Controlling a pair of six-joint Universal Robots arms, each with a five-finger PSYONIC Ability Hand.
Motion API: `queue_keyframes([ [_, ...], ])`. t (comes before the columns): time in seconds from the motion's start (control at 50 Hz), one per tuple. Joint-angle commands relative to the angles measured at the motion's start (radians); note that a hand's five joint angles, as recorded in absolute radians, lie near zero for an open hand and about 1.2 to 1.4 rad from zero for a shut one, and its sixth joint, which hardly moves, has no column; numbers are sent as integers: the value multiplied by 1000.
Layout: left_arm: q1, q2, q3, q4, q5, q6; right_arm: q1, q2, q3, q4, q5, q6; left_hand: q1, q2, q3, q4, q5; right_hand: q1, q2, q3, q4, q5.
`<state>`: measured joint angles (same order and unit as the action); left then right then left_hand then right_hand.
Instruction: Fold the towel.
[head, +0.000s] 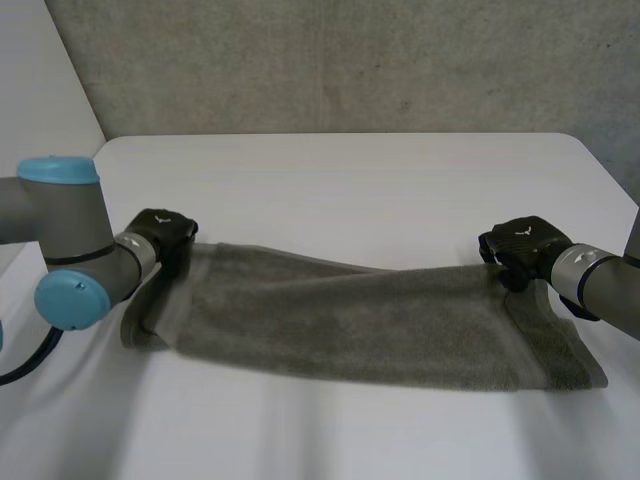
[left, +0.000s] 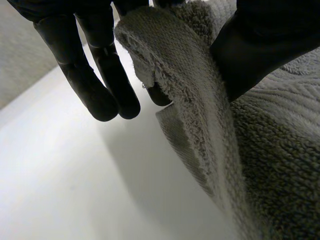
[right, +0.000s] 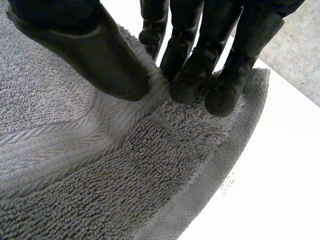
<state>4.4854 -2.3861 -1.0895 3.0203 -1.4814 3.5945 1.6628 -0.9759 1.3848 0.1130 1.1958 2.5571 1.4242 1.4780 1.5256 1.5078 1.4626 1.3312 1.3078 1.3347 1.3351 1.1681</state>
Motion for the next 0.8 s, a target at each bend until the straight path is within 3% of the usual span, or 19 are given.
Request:
queue_keyframes([
  [0.02,0,108,-52,8,-28,-11,0,-20,-7,5,-2,2,-28,-82,-129,-112,-241,65,88,62,61,54],
  [0.2,-3,300,-162,19,-25,-43,5,-202,-27,31,1,20,-28,-82,-129,-112,-241,65,88,62,61,54],
  [0.24,-3,413,-194,29,-23,-101,2,-321,-49,78,-1,20,-28,-82,-129,-112,-241,65,88,62,61,54],
  [0.36,5,570,-210,37,-2,-211,2,-472,-185,227,2,40,-28,-82,-129,-112,-241,65,88,62,61,54],
  [0.42,28,663,-204,34,26,-273,-3,-484,-244,298,-2,40,-28,-82,-129,-112,-241,65,88,62,61,54],
  [0.52,64,782,-173,26,58,-347,-20,-489,-537,571,-8,34,-28,-82,-129,-112,-241,65,88,62,61,54],
  [0.68,72,898,-60,-40,72,-465,-23,-439,-900,723,-1,38,-28,-82,-129,-112,-241,65,88,62,61,54],
  [0.8,74,903,-43,-55,72,-490,-23,-403,-1009,794,-15,43,-28,-82,-129,-112,-241,65,88,62,61,54],
])
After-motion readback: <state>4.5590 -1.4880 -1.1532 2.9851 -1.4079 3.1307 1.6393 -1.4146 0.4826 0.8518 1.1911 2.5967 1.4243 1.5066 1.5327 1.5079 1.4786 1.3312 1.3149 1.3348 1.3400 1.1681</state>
